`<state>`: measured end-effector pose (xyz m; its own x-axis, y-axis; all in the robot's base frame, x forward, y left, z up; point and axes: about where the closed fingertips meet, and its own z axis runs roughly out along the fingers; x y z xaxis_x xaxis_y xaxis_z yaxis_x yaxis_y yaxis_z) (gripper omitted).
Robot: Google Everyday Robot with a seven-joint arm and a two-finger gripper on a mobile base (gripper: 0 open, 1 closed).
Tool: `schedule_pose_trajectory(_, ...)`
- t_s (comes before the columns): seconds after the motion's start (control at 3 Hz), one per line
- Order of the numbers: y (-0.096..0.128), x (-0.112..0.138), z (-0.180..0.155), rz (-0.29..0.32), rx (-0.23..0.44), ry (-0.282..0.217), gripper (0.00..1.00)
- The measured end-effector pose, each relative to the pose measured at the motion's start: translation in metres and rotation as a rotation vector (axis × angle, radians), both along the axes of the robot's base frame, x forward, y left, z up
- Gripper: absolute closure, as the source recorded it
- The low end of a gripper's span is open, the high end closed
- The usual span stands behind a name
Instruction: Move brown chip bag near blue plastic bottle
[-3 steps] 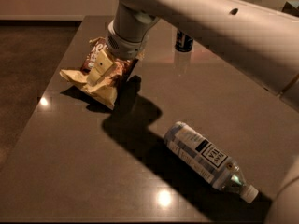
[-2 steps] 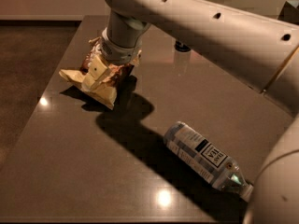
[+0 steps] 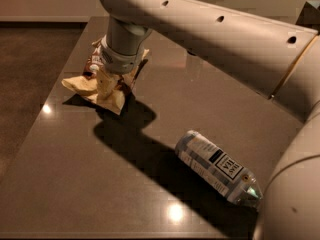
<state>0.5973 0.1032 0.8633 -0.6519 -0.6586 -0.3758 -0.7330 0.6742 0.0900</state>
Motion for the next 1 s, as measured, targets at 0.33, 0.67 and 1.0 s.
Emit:
schedule_pose_trajectory(0.33,-0.006,-0.012,0.010,0.033,0.004,-0.021,0.70)
schedule_pose_trajectory(0.67,-0.022,-0.037,0.025,0.082,0.018,-0.045,0.95)
schedule_pose_trajectory(1.0,-0.048,-0.070,0.042,0.119,0.029,-0.068,1.00)
